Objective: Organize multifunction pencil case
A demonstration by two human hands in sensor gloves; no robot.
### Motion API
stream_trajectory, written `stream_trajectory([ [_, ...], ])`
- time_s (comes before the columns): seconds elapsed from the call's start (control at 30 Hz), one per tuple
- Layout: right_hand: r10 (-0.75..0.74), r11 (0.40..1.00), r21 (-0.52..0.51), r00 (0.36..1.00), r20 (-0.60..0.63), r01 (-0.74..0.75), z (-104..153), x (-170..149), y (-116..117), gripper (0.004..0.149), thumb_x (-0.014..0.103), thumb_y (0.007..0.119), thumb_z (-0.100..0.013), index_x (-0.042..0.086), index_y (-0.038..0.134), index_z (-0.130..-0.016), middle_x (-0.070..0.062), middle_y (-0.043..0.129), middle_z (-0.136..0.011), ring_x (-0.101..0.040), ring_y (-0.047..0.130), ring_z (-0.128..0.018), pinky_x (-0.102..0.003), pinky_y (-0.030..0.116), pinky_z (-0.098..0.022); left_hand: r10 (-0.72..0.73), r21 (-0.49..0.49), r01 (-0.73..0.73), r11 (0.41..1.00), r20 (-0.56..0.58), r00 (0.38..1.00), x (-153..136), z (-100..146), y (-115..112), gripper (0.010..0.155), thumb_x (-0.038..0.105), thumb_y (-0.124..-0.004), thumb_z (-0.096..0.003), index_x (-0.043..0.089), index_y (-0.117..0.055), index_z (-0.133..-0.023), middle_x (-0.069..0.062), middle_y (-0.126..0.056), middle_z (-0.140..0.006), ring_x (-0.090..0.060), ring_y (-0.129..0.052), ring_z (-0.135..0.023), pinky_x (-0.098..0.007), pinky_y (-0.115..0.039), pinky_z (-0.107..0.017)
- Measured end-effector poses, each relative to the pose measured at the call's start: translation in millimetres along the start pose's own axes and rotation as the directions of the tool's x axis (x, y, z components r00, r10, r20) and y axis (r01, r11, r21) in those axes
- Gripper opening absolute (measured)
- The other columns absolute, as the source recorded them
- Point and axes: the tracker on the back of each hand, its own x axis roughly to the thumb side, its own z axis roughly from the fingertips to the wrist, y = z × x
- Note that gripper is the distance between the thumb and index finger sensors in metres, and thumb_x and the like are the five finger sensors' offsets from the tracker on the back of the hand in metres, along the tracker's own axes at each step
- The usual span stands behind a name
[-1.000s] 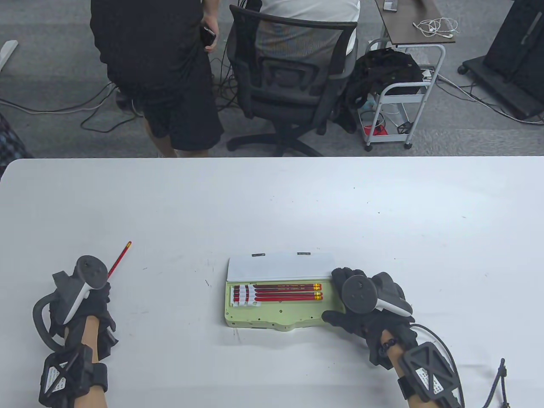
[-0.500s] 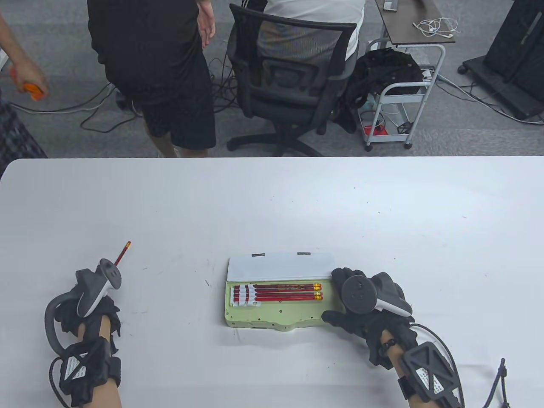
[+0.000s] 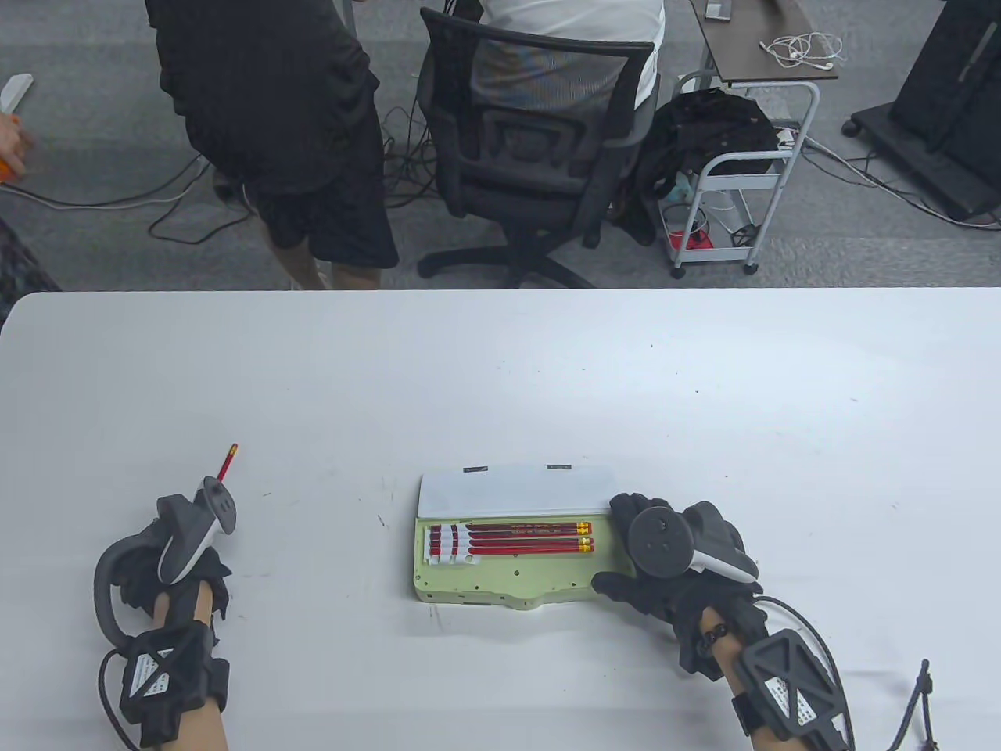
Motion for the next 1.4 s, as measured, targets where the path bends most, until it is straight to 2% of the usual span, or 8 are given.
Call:
stream_trajectory([
  [0.27, 0.002, 1.000, 0.000, 1.000, -0.001, -0.002, 0, 0, 0, 0.101, 0.058, 0.061, -0.045, -0.008, 0.018, -0.109, -0.041, 0.026, -0.109, -0.068, 0.037, -0.097, -0.075, 0.041, -0.068, -0.070, -0.041, 0.070, 0.997, 0.007, 0.998, 8, -2, -5, 0.043, 0.029, -0.073, -0.0564, 0.011, -0.076, -0.095, -0.010, -0.089, -0.089, -0.035, -0.093, -0.078, -0.065, -0.074, -0.061],
  [0.5, 0.005, 1.000, 0.002, 1.000, 0.000, -0.005, 0, 1, 0, 0.101, 0.058, 0.061, -0.046, -0.008, 0.018, -0.109, -0.041, 0.027, -0.109, -0.068, 0.037, -0.097, -0.075, 0.041, -0.068, 0.016, -0.059, -0.014, 0.998, 0.032, 0.999, 3, -1, -1, 0.044, 0.034, -0.067, -0.0562, 0.012, -0.070, -0.095, -0.009, -0.085, -0.089, -0.037, -0.090, -0.081, -0.066, -0.072, -0.062],
  [0.63, 0.005, 1.000, 0.003, 1.000, 0.000, -0.005, 0, 1, 0, 0.101, 0.058, 0.061, -0.046, -0.009, 0.018, -0.109, -0.041, 0.027, -0.109, -0.068, 0.037, -0.097, -0.075, 0.041, -0.068, 0.108, 0.024, -0.111, 0.994, 0.107, 0.988, 11, 12, 17, 0.045, 0.033, -0.064, -0.0564, 0.010, -0.065, -0.096, -0.010, -0.084, -0.091, -0.041, -0.090, -0.083, -0.068, -0.072, -0.061],
  [0.8, 0.004, 1.000, 0.003, 1.000, -0.001, -0.004, 0, 1, 0, 0.101, 0.058, 0.061, -0.046, -0.008, 0.018, -0.109, -0.041, 0.027, -0.109, -0.068, 0.037, -0.097, -0.075, 0.041, -0.068, 0.214, 0.146, -0.261, 0.954, 0.273, 0.938, 35, 41, 52, 0.043, 0.028, -0.061, -0.0577, 0.010, -0.059, -0.097, -0.018, -0.084, -0.098, -0.045, -0.094, -0.082, -0.067, -0.076, -0.058],
  [1.0, 0.008, 1.000, 0.004, 1.000, -0.002, -0.008, 0, 1, 0, 0.101, 0.058, 0.061, -0.046, -0.008, 0.019, -0.109, -0.041, 0.027, -0.109, -0.068, 0.037, -0.097, -0.075, 0.041, -0.068, 0.238, 0.223, -0.376, 0.899, 0.472, 0.849, 73, 79, 79, 0.042, 0.025, -0.058, -0.0584, 0.012, -0.056, -0.099, -0.014, -0.085, -0.093, -0.037, -0.096, -0.076, -0.064, -0.078, -0.058],
  [1.23, 0.014, 1.000, 0.004, 1.000, -0.001, -0.014, 0, 1, -1, 0.101, 0.058, 0.061, -0.045, -0.008, 0.019, -0.109, -0.042, 0.026, -0.109, -0.068, 0.037, -0.097, -0.075, 0.041, -0.068, 0.194, 0.262, -0.448, 0.855, 0.638, 0.745, 108, 119, 85, 0.043, 0.024, -0.057, -0.0572, 0.018, -0.058, -0.099, -0.011, -0.086, -0.090, -0.032, -0.096, -0.073, -0.063, -0.077, -0.058],
  [1.4, 0.020, 1.000, -0.007, 1.000, 0.001, -0.020, 0, 2, -1, 0.100, 0.058, 0.061, -0.046, -0.008, 0.020, -0.109, -0.041, 0.027, -0.109, -0.068, 0.038, -0.097, -0.075, 0.041, -0.068, 0.134, 0.279, -0.457, 0.845, 0.716, 0.685, 119, 138, 81, 0.042, 0.024, -0.059, -0.0569, 0.021, -0.061, -0.099, -0.009, -0.088, -0.089, -0.030, -0.097, -0.072, -0.062, -0.078, -0.058],
])
